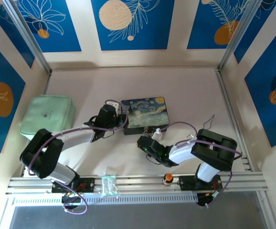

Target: Unlock a padlock with a key

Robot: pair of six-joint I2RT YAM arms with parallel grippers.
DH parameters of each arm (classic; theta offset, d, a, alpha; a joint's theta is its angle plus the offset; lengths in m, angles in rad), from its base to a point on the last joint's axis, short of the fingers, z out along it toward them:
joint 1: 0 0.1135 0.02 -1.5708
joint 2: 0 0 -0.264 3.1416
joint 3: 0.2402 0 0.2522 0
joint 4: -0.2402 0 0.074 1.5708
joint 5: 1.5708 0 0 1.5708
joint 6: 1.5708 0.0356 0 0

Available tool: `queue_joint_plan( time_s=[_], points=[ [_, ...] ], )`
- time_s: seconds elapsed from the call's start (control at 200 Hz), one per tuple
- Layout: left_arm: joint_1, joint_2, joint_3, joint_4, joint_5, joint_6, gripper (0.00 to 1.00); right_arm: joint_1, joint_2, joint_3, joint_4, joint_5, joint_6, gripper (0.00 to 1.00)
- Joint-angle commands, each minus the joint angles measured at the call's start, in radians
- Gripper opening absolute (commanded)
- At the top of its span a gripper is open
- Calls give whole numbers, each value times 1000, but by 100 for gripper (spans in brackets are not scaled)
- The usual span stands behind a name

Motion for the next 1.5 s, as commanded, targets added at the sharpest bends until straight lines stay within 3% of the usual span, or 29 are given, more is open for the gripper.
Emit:
queue_joint_plan(
  time_s=[0.0, 0.155, 0.285, 0.43, 0.52, 0.66, 0.75, 0.925, 1.081, 1.196, 1.301, 1.386, 1.491],
  points=[
    [20, 72, -70, -273, -110, 39, 35, -19, 49, -128, 6, 23, 65, 7],
    [19, 97, -76, -270, -127, 45, 31, 7, 83, -107, 91, 112, 20, 6],
    [17, 106, -92, -237, -105, 36, 29, 31, 126, -92, 95, 232, 161, 6],
    [16, 112, -100, -229, -108, 46, 29, 13, 237, -64, 242, 311, 291, 5],
    [17, 115, -101, -228, -111, 54, 29, -18, 293, -28, 382, 268, 193, 5],
    [17, 125, -97, -239, -116, 65, 24, -22, 272, 5, 247, 292, 272, 5],
    [18, 134, -99, -242, -129, 69, 23, -56, 243, -38, 255, 305, 297, 5],
    [29, 174, -103, -243, -138, 67, 19, -229, 249, -135, 565, 71, 117, 5],
    [33, 179, -96, -231, -128, 68, 18, -253, 147, -101, 407, 1, 16, 6],
    [34, 148, -81, -228, -103, 65, 19, -211, 40, 2, 54, 9, 4, 7],
    [34, 100, -55, -230, -53, 61, 21, -213, 2, 102, -248, -68, -18, 9],
    [34, 67, -31, -236, -23, 45, 21, -225, 7, 127, -371, -124, 7, 9],
    [31, 40, -20, -232, -4, 25, 22, -243, 31, 120, -400, -209, -7, 9]
  ],
)
